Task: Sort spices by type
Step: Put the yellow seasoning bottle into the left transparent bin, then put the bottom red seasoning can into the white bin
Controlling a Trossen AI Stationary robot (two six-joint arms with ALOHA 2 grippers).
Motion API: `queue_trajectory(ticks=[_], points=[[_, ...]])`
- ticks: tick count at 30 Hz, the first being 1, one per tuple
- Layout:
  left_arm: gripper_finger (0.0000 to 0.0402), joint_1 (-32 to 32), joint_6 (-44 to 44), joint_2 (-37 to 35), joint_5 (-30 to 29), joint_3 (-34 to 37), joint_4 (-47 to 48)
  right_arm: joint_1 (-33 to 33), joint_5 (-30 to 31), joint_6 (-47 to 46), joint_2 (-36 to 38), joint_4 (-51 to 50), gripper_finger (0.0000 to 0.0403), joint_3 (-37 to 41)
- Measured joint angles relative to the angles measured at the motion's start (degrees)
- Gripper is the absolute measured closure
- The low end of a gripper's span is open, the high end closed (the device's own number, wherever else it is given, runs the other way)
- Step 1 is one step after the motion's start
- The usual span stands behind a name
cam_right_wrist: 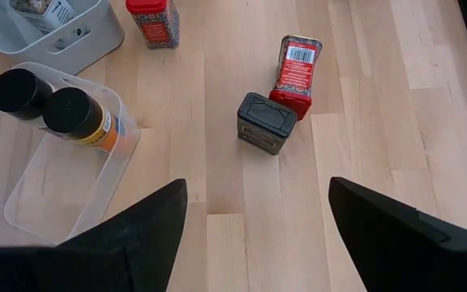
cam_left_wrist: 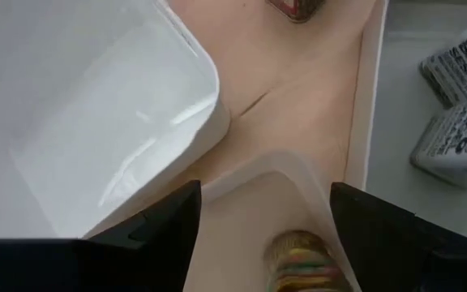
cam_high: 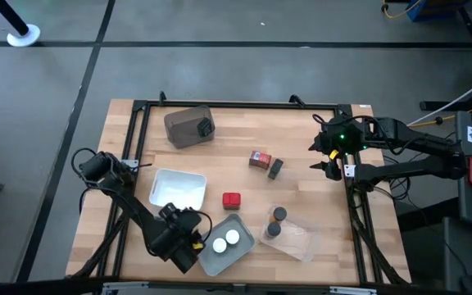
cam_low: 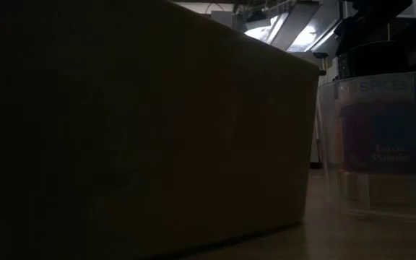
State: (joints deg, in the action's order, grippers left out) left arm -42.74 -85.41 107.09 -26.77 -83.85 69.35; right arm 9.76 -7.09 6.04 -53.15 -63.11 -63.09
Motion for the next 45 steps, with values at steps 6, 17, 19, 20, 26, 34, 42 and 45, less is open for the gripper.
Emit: queue_trajectory(ticks=[6, 17, 19, 20, 26, 34, 42, 45], points=[[0.0148, 0.0, 1.6, 0.0, 1.2, 0.0, 0.0, 0.0, 0.0, 0.0, 0.0, 0.0, 0.0102, 0.0], [0.0149, 4.4, 7.6, -2.7, 1.1, -0.2, 0.2, 0.0, 0.0, 0.0, 0.0, 0.0, 0.0102, 0.0], [0.0149, 5.7, 11.4, -4.0, 1.1, -0.2, 0.1, 0.0, 0.0, 0.0, 0.0, 0.0, 0.0102, 0.0], [0.0149, 6.5, 13.6, -4.6, 1.1, -0.2, 0.0, 0.0, 0.0, 0.0, 0.0, 0.0, 0.0102, 0.0], [0.0149, 12.3, 29.5, -5.3, 0.9, -0.2, -6.1, 0.0, 0.0, 0.0, 0.0, 0.0, 0.0102, 0.0], [0.0149, 20.6, 54.3, -3.4, 0.8, -0.2, -18.4, 0.0, 0.0, 0.0, 0.0, 0.0, 0.0102, 0.0], [0.0149, 26.8, 61.3, -3.0, 7.6, -0.2, -19.7, 0.0, 0.0, 0.0, 0.0, 0.0, 0.0102, 0.0], [0.0149, 27.9, 64.1, -3.0, 10.7, 0.1, -22.9, 0.0, 0.0, 0.0, 0.0, 0.0, 0.0102, 0.0]])
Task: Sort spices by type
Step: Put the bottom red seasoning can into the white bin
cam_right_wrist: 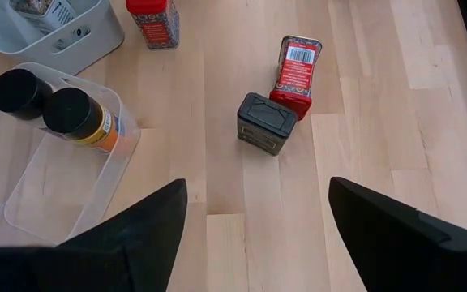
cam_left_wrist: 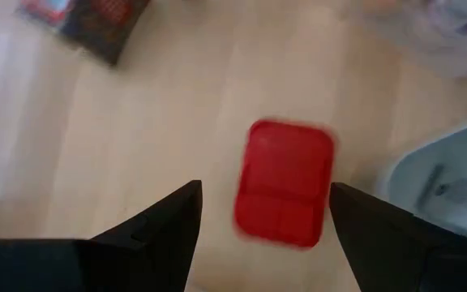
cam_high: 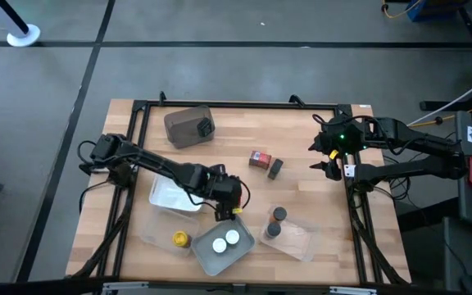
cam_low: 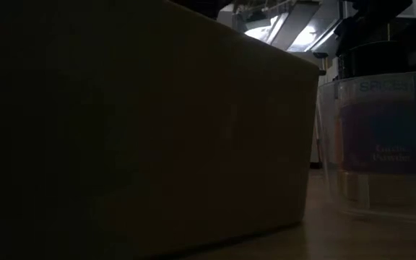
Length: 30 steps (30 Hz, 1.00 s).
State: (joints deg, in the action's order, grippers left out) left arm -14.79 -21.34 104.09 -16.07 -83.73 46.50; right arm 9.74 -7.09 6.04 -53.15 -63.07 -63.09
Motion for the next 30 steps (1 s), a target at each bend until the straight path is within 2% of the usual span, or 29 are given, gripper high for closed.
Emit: queue_trajectory(ticks=[5, 12, 17, 30], points=[[0.0149, 0.7, 4.0, 0.0, 2.4, 2.4, -5.4, 0.0, 0.0, 0.0, 0.0, 0.0, 0.0102, 0.0], [0.0149, 1.0, 3.7, 0.0, 2.7, 5.0, -7.2, 0.0, 0.0, 0.0, 0.0, 0.0, 0.0102, 0.0], [0.0149, 1.0, 3.5, 0.0, 6.0, 7.2, -10.8, 0.0, 0.0, 0.0, 0.0, 0.0, 0.0102, 0.0], [0.0149, 1.9, 4.7, 0.0, 5.6, 10.1, -14.4, 0.0, 0.0, 0.0, 0.0, 0.0, 0.0102, 0.0]])
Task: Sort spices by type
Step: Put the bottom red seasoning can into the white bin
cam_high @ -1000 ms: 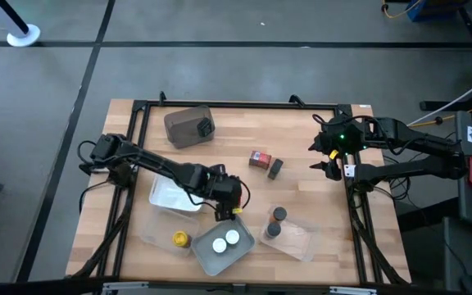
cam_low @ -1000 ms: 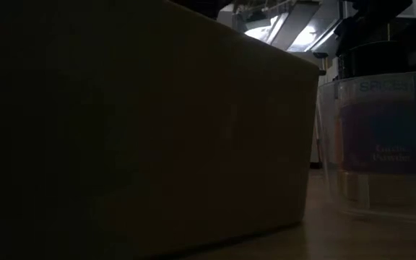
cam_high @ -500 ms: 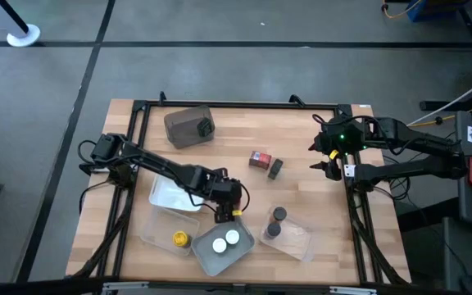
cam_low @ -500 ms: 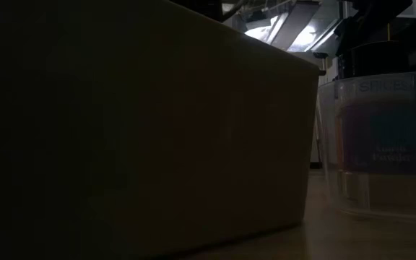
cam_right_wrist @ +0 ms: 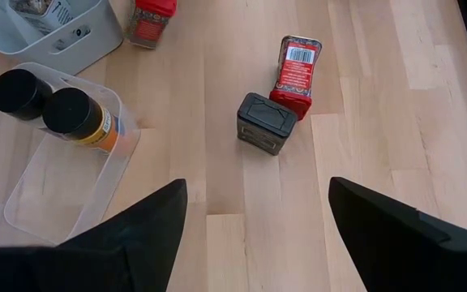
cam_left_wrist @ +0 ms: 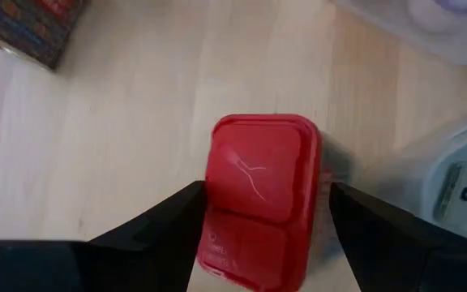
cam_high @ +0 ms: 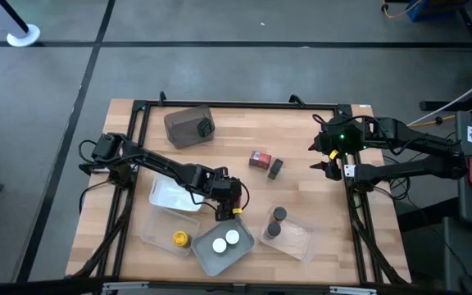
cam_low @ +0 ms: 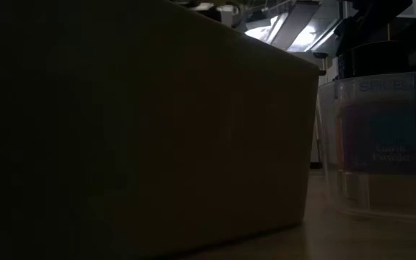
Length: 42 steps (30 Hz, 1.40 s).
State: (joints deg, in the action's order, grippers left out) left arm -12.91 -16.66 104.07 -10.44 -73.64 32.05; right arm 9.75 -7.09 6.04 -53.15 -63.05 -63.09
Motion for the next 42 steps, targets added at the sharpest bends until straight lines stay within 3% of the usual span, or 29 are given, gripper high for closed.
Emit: queue_trajectory(ticks=[34, 42], points=[[0.015, -0.9, -1.2, -0.1, 0.2, 2.1, -1.9, 0.0, 0.0, 0.3, 0.0, 0.0, 0.0102, 0.0], [0.0196, -0.9, -0.9, -0.1, 0.2, 2.1, -1.6, 0.0, 0.0, 0.3, 0.0, 0.0, 0.0102, 0.0]])
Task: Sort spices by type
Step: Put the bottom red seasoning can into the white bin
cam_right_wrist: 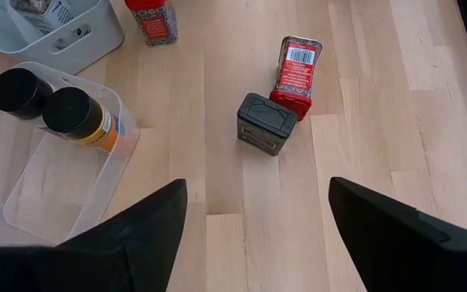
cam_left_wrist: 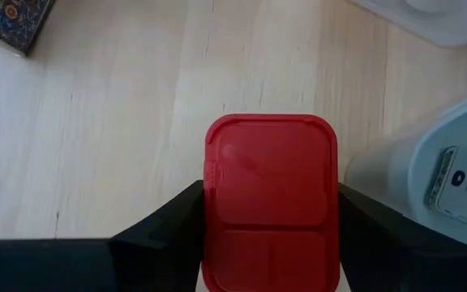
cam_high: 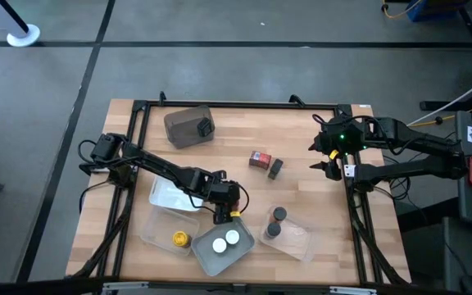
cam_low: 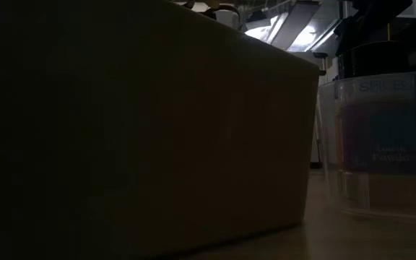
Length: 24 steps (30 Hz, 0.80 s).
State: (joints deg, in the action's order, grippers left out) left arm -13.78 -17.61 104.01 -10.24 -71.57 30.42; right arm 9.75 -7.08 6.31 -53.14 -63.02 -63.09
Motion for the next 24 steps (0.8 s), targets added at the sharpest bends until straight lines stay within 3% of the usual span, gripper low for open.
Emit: queue_trajectory(ticks=[5, 11, 20, 24], points=[[0.0196, 0.1, 0.2, -0.4, 0.1, -2.1, 2.0, 0.0, 0.0, 0.0, 0.0, 0.0, 0.0102, 0.0], [0.0196, 1.5, 0.1, -3.1, -0.2, -7.4, 12.2, 0.0, 0.0, 0.0, 0.0, 0.1, 0.0102, 0.0], [0.0196, 1.6, -2.3, -12.6, -4.8, -10.1, 22.0, 0.0, 0.0, 0.0, 0.0, 0.2, 0.0102, 0.0], [0.0196, 1.4, -8.6, -17.3, -8.3, -10.2, 28.9, 0.0, 0.0, 0.0, 0.0, 0.2, 0.0102, 0.0]])
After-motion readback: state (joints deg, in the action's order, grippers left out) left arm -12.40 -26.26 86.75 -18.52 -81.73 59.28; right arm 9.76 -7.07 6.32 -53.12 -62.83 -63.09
